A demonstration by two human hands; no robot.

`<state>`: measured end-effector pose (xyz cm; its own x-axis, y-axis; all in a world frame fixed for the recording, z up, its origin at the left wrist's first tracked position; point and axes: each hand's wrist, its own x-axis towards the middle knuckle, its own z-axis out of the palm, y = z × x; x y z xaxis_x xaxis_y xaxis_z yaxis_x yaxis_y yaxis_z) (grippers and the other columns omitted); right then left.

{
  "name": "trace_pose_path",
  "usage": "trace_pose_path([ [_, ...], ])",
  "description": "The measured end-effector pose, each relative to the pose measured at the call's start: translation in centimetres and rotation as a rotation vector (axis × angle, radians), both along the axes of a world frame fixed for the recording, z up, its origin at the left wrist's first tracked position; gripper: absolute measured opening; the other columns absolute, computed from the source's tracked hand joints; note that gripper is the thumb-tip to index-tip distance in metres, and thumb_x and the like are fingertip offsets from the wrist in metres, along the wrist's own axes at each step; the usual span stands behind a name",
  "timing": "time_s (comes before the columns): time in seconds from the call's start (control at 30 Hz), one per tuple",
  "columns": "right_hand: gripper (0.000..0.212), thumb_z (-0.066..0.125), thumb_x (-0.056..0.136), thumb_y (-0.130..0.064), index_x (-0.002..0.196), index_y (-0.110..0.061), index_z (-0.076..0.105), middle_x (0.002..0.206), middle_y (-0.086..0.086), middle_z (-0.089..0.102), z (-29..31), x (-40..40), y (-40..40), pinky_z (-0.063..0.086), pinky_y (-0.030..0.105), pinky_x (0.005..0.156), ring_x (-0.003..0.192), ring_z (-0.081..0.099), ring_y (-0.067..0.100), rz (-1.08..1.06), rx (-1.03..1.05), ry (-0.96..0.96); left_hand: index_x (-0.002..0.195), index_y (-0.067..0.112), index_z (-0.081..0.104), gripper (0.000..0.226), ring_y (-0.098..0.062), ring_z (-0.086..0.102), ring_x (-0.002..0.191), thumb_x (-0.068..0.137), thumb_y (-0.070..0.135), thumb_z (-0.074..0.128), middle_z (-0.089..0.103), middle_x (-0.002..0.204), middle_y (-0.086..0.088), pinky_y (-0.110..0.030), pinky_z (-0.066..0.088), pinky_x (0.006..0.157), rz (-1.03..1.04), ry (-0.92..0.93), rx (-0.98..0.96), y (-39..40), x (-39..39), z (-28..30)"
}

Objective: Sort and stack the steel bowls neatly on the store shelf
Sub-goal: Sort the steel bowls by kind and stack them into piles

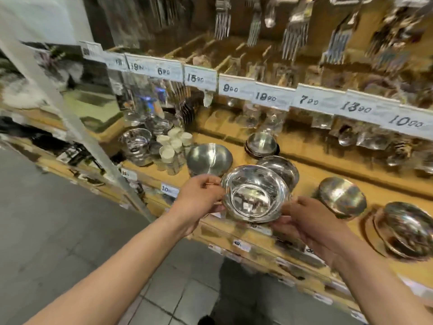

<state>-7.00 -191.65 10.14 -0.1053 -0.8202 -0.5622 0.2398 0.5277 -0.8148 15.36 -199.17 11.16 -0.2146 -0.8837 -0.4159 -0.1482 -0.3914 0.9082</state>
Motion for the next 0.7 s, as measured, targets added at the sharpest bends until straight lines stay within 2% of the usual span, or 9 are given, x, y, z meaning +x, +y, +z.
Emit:
trace_pose_path([
  [0.1, 0.011, 0.06, 0.098, -0.005, 0.097, -0.003, 0.071, 0.09, 0.021, 0.078, -0.1, 1.7, -1.1, 0.052, 0.016, 0.043, 0.066, 0.077, 0.019, -0.011, 0.008, 0.043, 0.11, -0.004, 0.067, 0.018, -0.02, 0.068, 0.082, 0.092, -0.002, 0.065, 0.068, 0.095, -0.013, -0.032, 0.063, 0.071, -0.016, -0.027, 0.004, -1.7, 1.3, -0.4],
  [0.17, 0.009, 0.06, 0.098, -0.007, 0.101, -0.005, 0.069, 0.087, 0.019, 0.078, -0.3, 2.2, -1.9, 0.051, 0.015, 0.043, 0.063, 0.076, 0.016, -0.046, 0.005, 0.068, 0.108, -0.006, 0.067, 0.016, -0.02, 0.067, 0.08, 0.092, -0.004, 0.063, 0.068, 0.091, -0.012, -0.037, 0.064, 0.075, -0.014, -0.023, 0.007, -2.8, 1.6, -1.0],
  [0.23, 0.014, 0.063, 0.097, -0.01, 0.111, -0.01, 0.064, 0.09, 0.015, 0.079, -0.5, 2.2, -2.4, 0.061, 0.026, 0.063, 0.076, 0.078, 0.02, -0.076, -0.013, 0.064, 0.099, 0.0, 0.069, 0.013, -0.01, 0.067, 0.065, 0.09, -0.007, 0.062, 0.07, 0.075, -0.001, -0.028, 0.062, 0.063, -0.01, -0.012, 0.011, -3.7, 1.6, -1.6],
  [0.3, 0.019, 0.064, 0.097, -0.012, 0.116, -0.013, 0.064, 0.096, 0.013, 0.08, -0.7, 1.8, -2.8, 0.062, 0.034, 0.08, 0.088, 0.078, 0.025, -0.095, -0.034, 0.097, 0.098, 0.004, 0.07, 0.015, -0.006, 0.067, 0.06, 0.09, -0.007, 0.063, 0.071, 0.071, 0.002, -0.023, 0.059, 0.061, -0.024, 0.01, 0.028, -4.5, 1.0, -1.9],
  [0.43, 0.014, 0.062, 0.098, -0.006, 0.107, -0.009, 0.072, 0.096, 0.012, 0.08, -0.1, 0.0, -3.6, 0.058, 0.019, 0.062, 0.081, 0.078, 0.019, -0.193, -0.094, 0.135, 0.102, 0.001, 0.069, 0.014, -0.014, 0.069, 0.071, 0.09, -0.006, 0.065, 0.07, 0.088, -0.012, -0.026, 0.062, 0.067, -0.085, 0.026, 0.026, -6.2, -1.6, -0.8],
  [0.53, 0.014, 0.059, 0.098, -0.002, 0.104, -0.004, 0.071, 0.094, 0.018, 0.078, 0.6, -1.7, -4.3, 0.051, 0.015, 0.046, 0.071, 0.077, 0.017, -0.278, -0.116, 0.127, 0.107, -0.005, 0.067, 0.017, -0.012, 0.061, 0.057, 0.092, -0.007, 0.061, 0.062, 0.084, -0.014, -0.024, 0.055, 0.055, -0.158, -0.007, -0.023, -7.5, -4.3, 0.3],
  [0.57, 0.014, 0.059, 0.097, -0.001, 0.106, -0.002, 0.07, 0.094, 0.019, 0.077, 0.6, -2.3, -4.5, 0.048, 0.013, 0.043, 0.067, 0.076, 0.016, -0.298, -0.121, 0.137, 0.109, -0.004, 0.066, 0.018, -0.015, 0.061, 0.059, 0.092, -0.007, 0.06, 0.061, 0.083, -0.014, -0.028, 0.057, 0.058, -0.173, -0.015, -0.036, -8.0, -5.2, 0.4],
  [0.63, 0.016, 0.059, 0.097, -0.001, 0.109, 0.001, 0.069, 0.091, 0.018, 0.075, 0.3, -3.7, -4.3, 0.047, 0.014, 0.045, 0.061, 0.073, 0.012, -0.329, -0.13, 0.17, 0.111, -0.001, 0.067, 0.019, -0.022, 0.063, 0.072, 0.093, -0.004, 0.061, 0.059, 0.083, -0.012, -0.041, 0.061, 0.078, -0.204, -0.018, -0.046, -8.6, -7.0, 0.2],
  [0.7, 0.015, 0.059, 0.097, -0.003, 0.107, 0.003, 0.068, 0.087, 0.015, 0.073, -0.2, -5.0, -3.7, 0.047, 0.021, 0.053, 0.062, 0.072, 0.011, -0.351, -0.123, 0.201, 0.111, 0.004, 0.068, 0.02, -0.026, 0.064, 0.078, 0.092, -0.002, 0.064, 0.059, 0.084, -0.014, -0.044, 0.059, 0.086, -0.241, -0.003, -0.047, -8.7, -8.7, -0.2],
])
